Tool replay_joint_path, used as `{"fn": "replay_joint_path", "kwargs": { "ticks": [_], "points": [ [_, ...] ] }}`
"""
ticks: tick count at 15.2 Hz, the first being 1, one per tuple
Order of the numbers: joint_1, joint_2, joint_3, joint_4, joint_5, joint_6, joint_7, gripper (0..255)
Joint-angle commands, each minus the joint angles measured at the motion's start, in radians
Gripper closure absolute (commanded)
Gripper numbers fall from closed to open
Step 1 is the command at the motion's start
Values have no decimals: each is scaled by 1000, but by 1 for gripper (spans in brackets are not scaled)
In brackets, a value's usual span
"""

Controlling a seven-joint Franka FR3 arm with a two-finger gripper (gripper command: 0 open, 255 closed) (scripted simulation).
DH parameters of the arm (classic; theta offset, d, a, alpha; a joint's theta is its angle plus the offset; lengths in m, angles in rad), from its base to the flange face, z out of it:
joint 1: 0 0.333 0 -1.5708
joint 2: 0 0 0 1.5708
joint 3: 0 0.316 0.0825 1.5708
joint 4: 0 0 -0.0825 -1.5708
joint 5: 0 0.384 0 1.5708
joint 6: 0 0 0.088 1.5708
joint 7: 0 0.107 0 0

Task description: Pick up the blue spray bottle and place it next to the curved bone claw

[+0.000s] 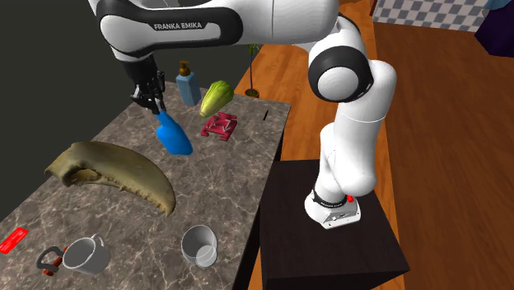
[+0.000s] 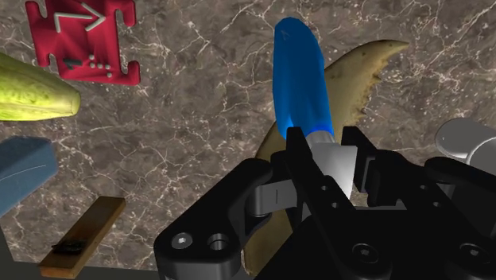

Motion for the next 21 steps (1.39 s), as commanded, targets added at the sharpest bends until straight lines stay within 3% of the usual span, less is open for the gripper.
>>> {"fn": "replay_joint_path", "kwargs": {
  "ticks": [1,21],
  "points": [
    [0,-5,0,-36,-2,32,-1,255],
    [3,-3,2,-303,0,301,-3,255]
  ]
}}
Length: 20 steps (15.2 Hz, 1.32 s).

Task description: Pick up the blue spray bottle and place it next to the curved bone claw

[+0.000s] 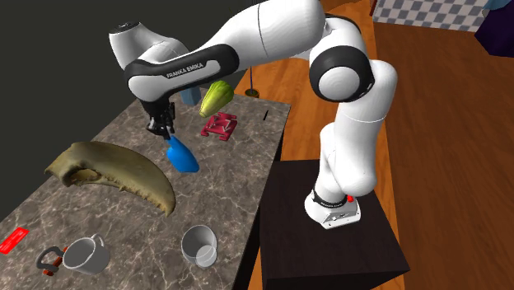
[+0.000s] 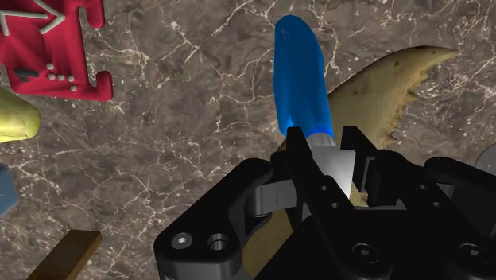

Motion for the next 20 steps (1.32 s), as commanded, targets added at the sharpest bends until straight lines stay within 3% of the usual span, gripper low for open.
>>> {"fn": "replay_joint_path", "kwargs": {
  "ticks": [1,8,16,17,20],
  "points": [
    [0,4,0,-22,1,26,-1,255],
    [-2,30,1,-96,12,125,-8,255],
    [-2,30,1,-96,12,125,-8,255],
    [-2,30,1,-96,12,125,-8,0],
    [-2,30,0,-96,12,125,-9,0]
  ]
}}
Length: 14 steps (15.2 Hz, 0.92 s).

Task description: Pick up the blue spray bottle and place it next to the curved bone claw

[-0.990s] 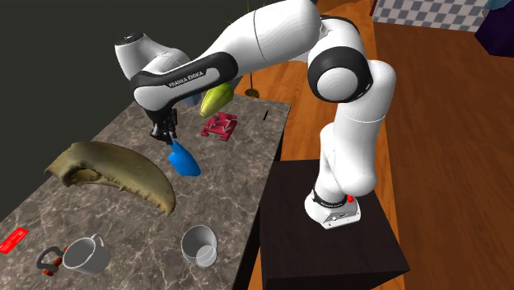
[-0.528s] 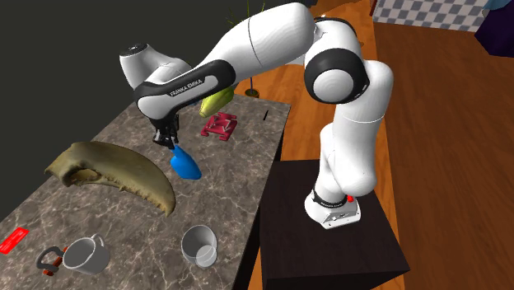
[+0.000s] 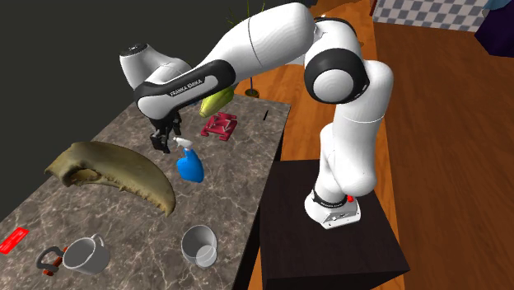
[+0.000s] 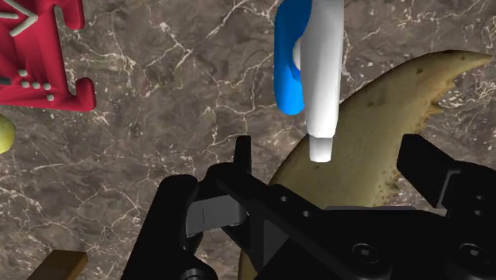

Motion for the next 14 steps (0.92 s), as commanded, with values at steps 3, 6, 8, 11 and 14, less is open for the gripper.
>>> {"fn": "replay_joint_path", "kwargs": {
  "ticks": [3,6,8,11,14],
  "points": [
    [1,-10,0,22,-4,-32,3,0],
    [2,-31,-1,92,-12,-121,8,0],
    [2,-31,-1,92,-12,-121,8,0],
    [2,-31,-1,92,-12,-121,8,0],
    [2,-31,-1,92,-12,-121,8,0]
  ]
}}
